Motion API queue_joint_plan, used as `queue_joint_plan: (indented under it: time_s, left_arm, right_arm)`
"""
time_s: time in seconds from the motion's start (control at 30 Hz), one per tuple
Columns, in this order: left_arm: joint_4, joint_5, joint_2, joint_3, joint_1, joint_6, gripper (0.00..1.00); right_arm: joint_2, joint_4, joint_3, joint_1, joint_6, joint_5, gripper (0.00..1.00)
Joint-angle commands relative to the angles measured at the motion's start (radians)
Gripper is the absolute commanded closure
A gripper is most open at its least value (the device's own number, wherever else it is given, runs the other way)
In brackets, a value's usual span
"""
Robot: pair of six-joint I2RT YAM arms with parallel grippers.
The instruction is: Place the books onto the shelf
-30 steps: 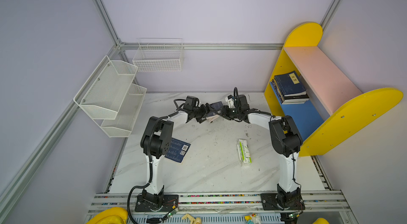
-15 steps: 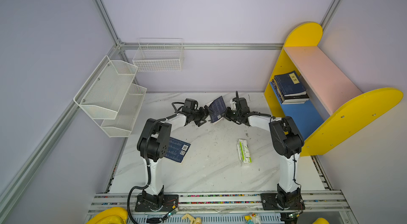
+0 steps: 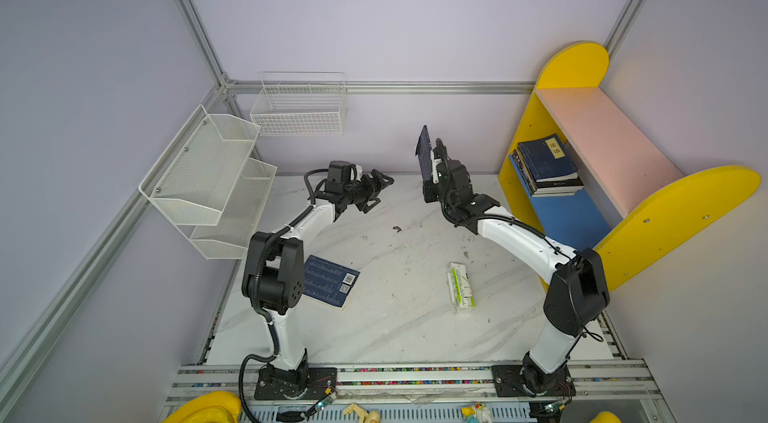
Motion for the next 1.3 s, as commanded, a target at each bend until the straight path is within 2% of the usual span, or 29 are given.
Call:
queue_joint_plan:
  time_s: [0.0,0.2,0.4,0.53,0.63,0.77,0.93,1.0,1.07,1.17,1.2,1.27]
  left_arm:
    - [-0.025,0.035,-0.046,0.118,-0.003,-0.031,0.05]
    - [-0.034,0.021,-0.064,0.12,-0.019,-0.044,0.05]
    - [-0.063,0.002,-0.054,0.109,-0.042,-0.053,0.06]
    - [-0.069,-0.016,-0.05,0.104,-0.053,-0.051,0.07]
    - [-0.075,-0.009,-0.032,0.103,-0.056,-0.062,0.11]
    - [-0.105,-0.022,-0.021,0.096,-0.061,-0.062,0.26]
    - [-0.149,-0.044,-0.02,0.085,-0.061,-0.05,0.67]
    - [-0.169,-0.052,-0.019,0.09,-0.061,-0.04,0.78]
    - [-0.174,-0.047,-0.013,0.092,-0.061,-0.036,0.87]
    - [-0.172,-0.048,-0.005,0.1,-0.06,-0.028,0.95]
    - [-0.16,-0.046,-0.004,0.101,-0.059,-0.023,0.97]
    - [-0.121,-0.035,0.001,0.1,-0.052,-0.022,1.0]
  right_arm:
    - [0.039,-0.029,-0.021,0.049,-0.225,0.23,1.0]
    - [0.085,0.029,-0.026,0.119,-0.338,0.276,1.0]
    - [0.125,0.048,-0.014,0.175,-0.428,0.263,1.0]
    - [0.136,0.067,-0.02,0.205,-0.452,0.257,1.0]
    - [0.136,0.084,-0.024,0.227,-0.47,0.255,1.0]
    - [0.146,0.129,-0.046,0.251,-0.52,0.308,1.0]
    - [0.157,0.183,-0.074,0.258,-0.559,0.373,1.0]
    - [0.161,0.203,-0.091,0.26,-0.578,0.391,1.0]
    - [0.164,0.227,-0.106,0.262,-0.59,0.415,0.9]
    - [0.177,0.17,-0.076,0.262,-0.503,0.423,0.53]
    - [0.173,0.143,-0.064,0.261,-0.467,0.414,0.45]
    - [0.148,0.104,-0.051,0.259,-0.391,0.348,0.35]
